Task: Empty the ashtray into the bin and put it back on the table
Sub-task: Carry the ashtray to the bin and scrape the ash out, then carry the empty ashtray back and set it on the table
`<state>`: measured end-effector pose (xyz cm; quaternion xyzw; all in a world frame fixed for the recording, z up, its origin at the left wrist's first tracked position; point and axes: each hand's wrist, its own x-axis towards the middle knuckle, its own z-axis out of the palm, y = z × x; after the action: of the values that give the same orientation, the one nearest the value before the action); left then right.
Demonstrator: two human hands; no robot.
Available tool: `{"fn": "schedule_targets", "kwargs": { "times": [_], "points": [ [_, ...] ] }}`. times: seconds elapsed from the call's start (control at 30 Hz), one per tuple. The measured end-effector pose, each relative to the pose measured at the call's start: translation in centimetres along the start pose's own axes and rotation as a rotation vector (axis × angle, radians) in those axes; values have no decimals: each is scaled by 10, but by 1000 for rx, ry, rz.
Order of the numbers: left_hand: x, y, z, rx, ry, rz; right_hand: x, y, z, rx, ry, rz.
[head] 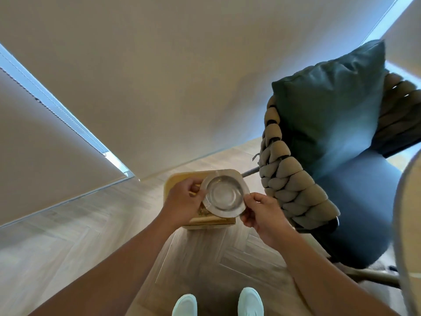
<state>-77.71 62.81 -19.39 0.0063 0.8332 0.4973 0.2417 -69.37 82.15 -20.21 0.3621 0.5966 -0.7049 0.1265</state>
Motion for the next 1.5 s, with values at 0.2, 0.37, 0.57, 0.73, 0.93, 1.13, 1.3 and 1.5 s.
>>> {"fn": "schedule_targets", "kwargs": {
  "times": [0.2,0.37,0.57,0.73,0.93,1.13,1.3,1.5],
  "points": [
    [-71,77,-15,-173,-106,-26,-99,-35,-15,-17,157,-99],
    [-137,150,-8,-125,-241,67,-199,-63,-50,-115,295,-309],
    [-206,214,33,-27,-418,229,-313,-71,-108,-59,503,-389],
    [-255,242,99,47,-590,346,-390,-31,-167,-25,618,-374],
    [-295,275,215,108,-787,289,-435,20,-257,-157,777,-263],
    [-311,293,339,178,-816,258,-432,57,-361,-258,757,-232],
    [-299,296,419,239,-797,177,-394,72,-440,-312,697,-121],
    [-257,302,487,299,-764,132,-339,77,-503,-339,664,-91]
  ]
}}
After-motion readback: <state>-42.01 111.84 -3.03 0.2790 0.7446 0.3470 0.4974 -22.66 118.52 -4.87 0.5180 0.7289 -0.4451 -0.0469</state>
